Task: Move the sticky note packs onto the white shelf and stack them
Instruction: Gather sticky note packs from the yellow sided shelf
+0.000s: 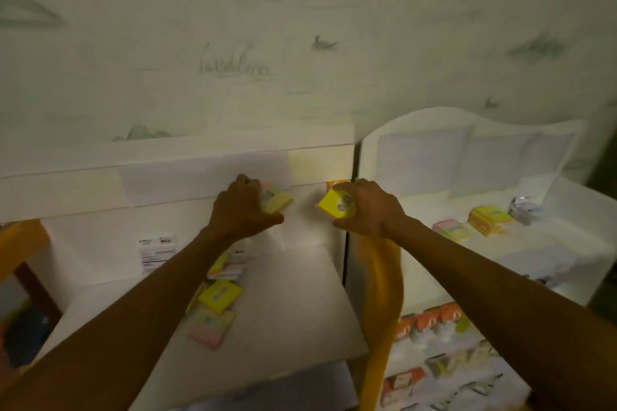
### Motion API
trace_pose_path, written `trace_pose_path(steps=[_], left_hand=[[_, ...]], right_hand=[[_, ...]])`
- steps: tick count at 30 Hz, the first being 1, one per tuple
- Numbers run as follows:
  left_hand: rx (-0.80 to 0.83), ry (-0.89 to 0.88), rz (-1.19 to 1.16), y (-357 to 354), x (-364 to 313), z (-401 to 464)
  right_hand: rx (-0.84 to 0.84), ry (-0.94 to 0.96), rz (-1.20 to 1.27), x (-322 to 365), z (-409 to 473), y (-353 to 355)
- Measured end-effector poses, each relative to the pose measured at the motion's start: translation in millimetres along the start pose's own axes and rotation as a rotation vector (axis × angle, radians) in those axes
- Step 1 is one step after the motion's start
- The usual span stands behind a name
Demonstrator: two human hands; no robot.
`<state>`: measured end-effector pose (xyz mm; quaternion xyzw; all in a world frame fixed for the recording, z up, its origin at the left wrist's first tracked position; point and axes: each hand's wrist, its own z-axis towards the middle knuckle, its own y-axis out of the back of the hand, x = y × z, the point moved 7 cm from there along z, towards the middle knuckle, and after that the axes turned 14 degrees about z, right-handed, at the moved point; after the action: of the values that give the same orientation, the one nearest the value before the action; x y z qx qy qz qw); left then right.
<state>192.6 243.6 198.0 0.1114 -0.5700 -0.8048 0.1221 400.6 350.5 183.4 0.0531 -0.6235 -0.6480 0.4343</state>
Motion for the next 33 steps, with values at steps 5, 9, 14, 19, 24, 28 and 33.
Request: trace_pose_path(steps=[5,9,14,19,24,28,33], left_hand=[[-0.021,-0.035,0.033,7,-93,3],[-0.033,-0.059,0.021,3,-164,9],[-0.006,-0.112,-0.029,-7,-248,22],[0.034,-0.153,-0.084,-30,-321,46],[0.091,-0.189,-0.104,-72,-385,91],[0.139,-0.225,-0.134,-116,-426,128],[0.279,-0.236,-0.194,-187,-466,169]], right_hand=[[-0.002,-0.021,-0.044,-65,-32,61],[-0.045,-0.060,-0.058,-124,-61,106],[-0.061,-0.129,-0.060,-200,-92,145],[-0.087,-0.187,-0.046,-266,-106,176],[-0.100,-0.248,-0.069,-340,-102,200],[-0.119,-0.294,-0.100,-396,-93,219],[-0.082,-0.366,-0.133,-468,-74,236]])
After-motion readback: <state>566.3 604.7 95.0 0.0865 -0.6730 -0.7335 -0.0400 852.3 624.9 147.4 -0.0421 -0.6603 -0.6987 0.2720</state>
